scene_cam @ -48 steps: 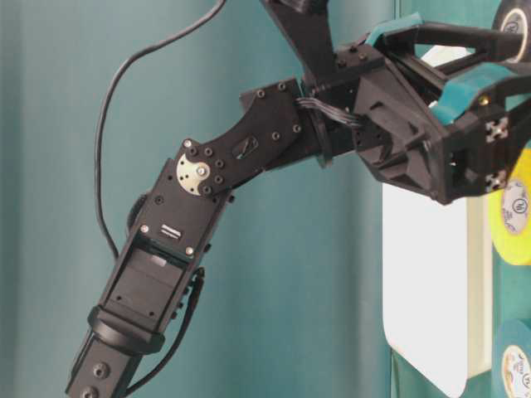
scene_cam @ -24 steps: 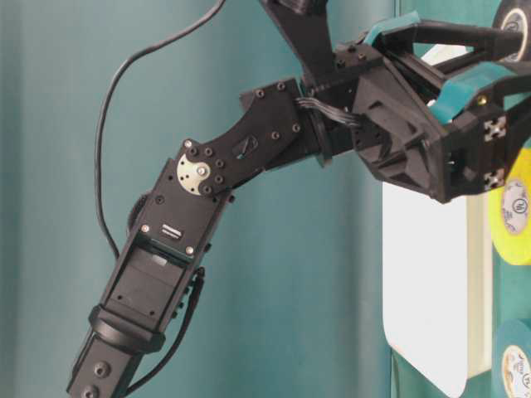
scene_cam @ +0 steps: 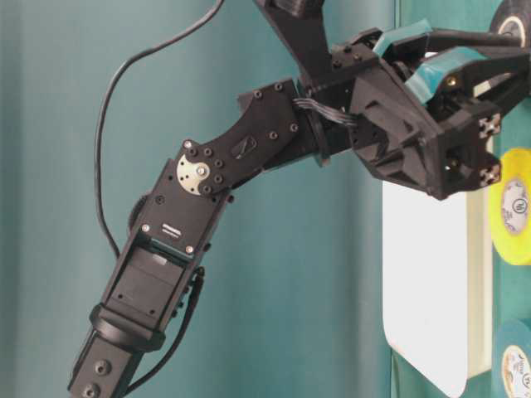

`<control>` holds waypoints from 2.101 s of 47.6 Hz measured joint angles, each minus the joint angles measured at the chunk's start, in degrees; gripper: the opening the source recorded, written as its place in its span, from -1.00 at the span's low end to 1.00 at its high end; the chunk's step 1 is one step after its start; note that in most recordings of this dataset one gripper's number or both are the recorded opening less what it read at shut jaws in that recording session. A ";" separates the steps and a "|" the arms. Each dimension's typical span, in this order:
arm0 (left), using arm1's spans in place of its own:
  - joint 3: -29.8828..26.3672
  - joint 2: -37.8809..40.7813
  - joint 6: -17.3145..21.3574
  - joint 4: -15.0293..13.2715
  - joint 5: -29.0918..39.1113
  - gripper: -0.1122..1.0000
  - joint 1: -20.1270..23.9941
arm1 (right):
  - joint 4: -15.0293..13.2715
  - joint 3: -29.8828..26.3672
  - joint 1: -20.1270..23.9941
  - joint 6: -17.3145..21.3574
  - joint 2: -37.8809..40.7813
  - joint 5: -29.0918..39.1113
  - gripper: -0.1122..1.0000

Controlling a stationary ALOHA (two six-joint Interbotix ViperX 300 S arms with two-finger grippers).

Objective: Place the tape from the fixed location into the white case.
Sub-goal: 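Lower the open left gripper into the black roll's center hole, then close the left gripper on the black roll and lift it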

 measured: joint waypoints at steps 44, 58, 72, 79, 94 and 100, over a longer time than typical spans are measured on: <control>-0.09 -0.09 0.09 0.00 0.09 -0.42 -0.09 | 0.00 0.00 0.00 0.00 0.09 0.00 -0.80; -1.23 -4.66 -0.18 0.00 2.29 -0.42 -0.97 | 0.00 0.00 0.00 0.00 0.09 0.00 -0.80; -4.57 -11.07 -0.26 0.00 7.91 -0.42 -1.67 | 0.00 0.00 0.00 -0.09 0.09 0.00 -0.80; -7.82 -11.69 -0.26 0.00 12.39 -0.42 -1.85 | 0.00 0.00 0.00 -0.09 0.09 0.00 -0.80; -15.73 -11.69 -0.26 0.00 19.60 -0.42 -2.02 | 0.00 0.00 0.00 0.00 0.09 0.09 -0.80; -17.58 -11.69 -0.26 0.00 20.74 -0.42 -2.02 | 0.00 0.00 0.00 -0.09 0.09 0.00 -0.80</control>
